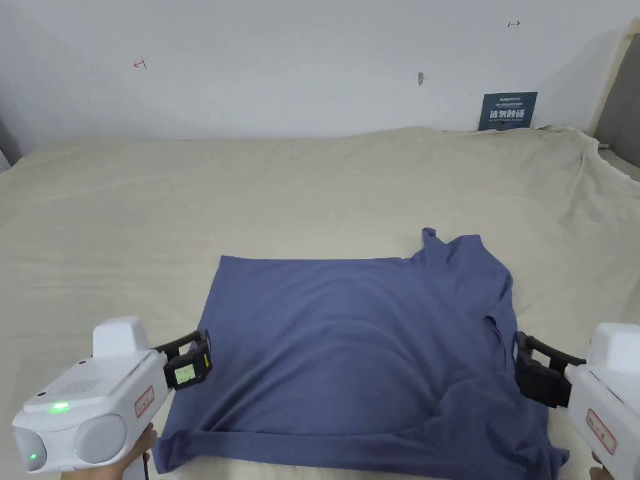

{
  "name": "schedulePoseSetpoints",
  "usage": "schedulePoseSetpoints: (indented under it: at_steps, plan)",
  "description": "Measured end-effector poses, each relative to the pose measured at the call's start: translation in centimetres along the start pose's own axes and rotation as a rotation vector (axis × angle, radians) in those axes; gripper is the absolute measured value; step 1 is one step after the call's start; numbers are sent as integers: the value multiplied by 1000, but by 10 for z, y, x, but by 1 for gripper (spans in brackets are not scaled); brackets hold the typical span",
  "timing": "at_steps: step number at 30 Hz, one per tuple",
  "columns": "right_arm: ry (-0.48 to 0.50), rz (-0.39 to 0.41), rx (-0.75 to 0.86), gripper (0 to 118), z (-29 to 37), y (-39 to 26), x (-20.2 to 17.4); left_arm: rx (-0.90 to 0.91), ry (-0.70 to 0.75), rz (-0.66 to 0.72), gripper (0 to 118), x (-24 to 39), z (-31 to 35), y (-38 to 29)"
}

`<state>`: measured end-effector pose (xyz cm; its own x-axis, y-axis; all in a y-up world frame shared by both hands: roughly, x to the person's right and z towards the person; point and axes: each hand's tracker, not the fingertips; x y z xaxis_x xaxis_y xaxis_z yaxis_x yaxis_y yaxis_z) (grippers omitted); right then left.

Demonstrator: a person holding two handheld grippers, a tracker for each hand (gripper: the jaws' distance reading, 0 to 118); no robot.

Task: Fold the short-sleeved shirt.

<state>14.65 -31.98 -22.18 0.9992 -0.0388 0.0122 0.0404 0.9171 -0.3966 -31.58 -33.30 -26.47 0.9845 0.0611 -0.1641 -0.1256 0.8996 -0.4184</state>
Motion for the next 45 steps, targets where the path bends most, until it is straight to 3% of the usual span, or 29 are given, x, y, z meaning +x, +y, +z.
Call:
schedulePoseSetpoints:
  at_steps: [3,5,6,8,10,11,20,32,34,37,38,39,42,44,45]
  plan:
    - [-29,56,67,83,7,7,-13,95,25,-31,96,10,8,7]
    - [-58,88,100,74,8,9,-20,143,5,-47,75,13,13,8]
    - [-65,91,111,65,11,9,-22,154,-1,-49,65,14,14,7]
    - [-77,89,139,35,12,10,-27,167,-15,-44,41,14,15,5]
    - [-88,88,158,3,14,9,-29,183,-37,-24,6,13,17,1]
    - [-90,85,164,2,15,9,-30,183,-43,-14,0,11,15,-1]
    - [-79,83,161,0,12,8,-29,80,-67,3,0,2,6,-12]
    - [-68,67,122,0,11,-1,-25,-362,-21,19,0,-37,-41,-65]
    - [-67,68,114,0,11,-3,-24,-421,-7,28,18,-43,-47,-77]
    - [-67,71,101,0,10,-6,-23,-507,8,75,80,-52,-56,-91]
    - [-66,72,97,0,10,-8,-23,-514,20,104,91,-56,-59,-96]
    - [-68,71,93,0,10,-9,-22,-522,40,123,94,-58,-61,-99]
    - [-67,65,79,0,9,-12,-20,-522,49,138,93,-64,-68,-106]
    - [-69,63,69,0,9,-15,-19,-554,52,121,77,-62,-74,-109]
    - [-71,64,66,0,9,-16,-19,-555,48,107,63,-61,-76,-112]
